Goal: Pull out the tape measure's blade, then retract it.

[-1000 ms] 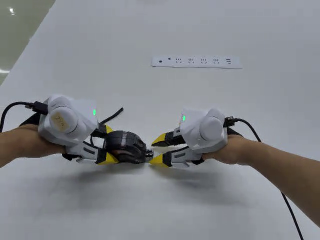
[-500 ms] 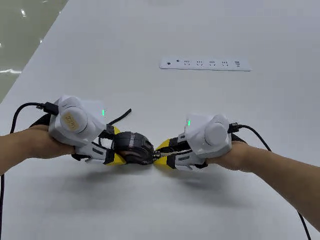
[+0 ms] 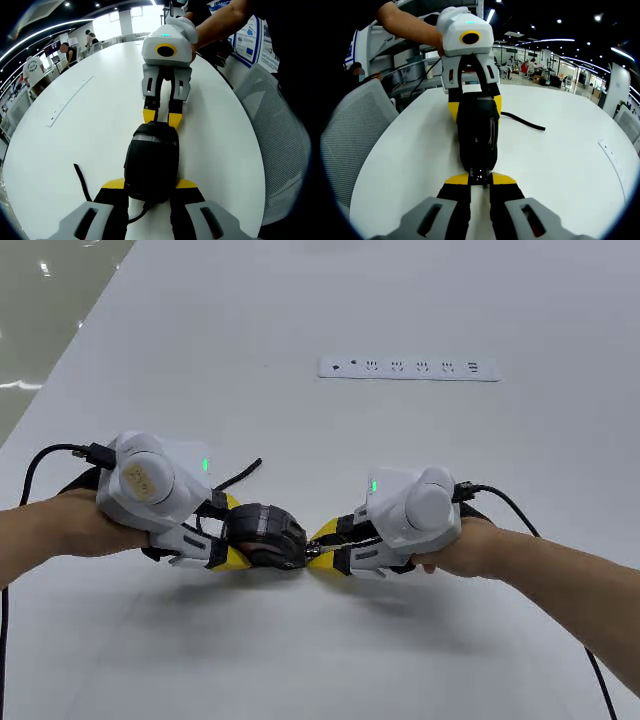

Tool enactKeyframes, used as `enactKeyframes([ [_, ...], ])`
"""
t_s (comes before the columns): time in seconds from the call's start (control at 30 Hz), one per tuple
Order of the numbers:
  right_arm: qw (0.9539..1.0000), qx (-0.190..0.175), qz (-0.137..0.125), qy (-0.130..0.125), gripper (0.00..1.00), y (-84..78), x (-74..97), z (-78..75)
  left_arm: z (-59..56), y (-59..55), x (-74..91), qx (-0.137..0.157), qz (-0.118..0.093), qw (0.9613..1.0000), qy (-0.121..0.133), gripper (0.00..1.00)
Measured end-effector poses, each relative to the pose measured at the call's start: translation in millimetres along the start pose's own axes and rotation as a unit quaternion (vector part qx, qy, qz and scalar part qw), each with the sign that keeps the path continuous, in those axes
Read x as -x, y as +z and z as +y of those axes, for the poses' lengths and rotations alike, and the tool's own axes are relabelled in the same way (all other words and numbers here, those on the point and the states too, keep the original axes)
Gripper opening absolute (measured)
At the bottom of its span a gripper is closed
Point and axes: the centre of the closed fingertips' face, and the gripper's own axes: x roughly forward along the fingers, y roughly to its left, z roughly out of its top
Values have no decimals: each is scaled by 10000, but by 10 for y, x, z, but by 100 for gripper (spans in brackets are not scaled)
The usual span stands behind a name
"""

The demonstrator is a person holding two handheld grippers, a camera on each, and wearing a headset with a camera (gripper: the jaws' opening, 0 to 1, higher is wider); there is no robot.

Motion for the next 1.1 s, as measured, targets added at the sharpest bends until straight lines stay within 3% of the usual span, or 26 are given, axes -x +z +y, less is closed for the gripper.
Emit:
enactKeyframes([
  [1.1, 9998, 139, 153, 71, 12, -87, 148, -16, 5, -12, 1, 45, -44, 10000, -53, 29],
])
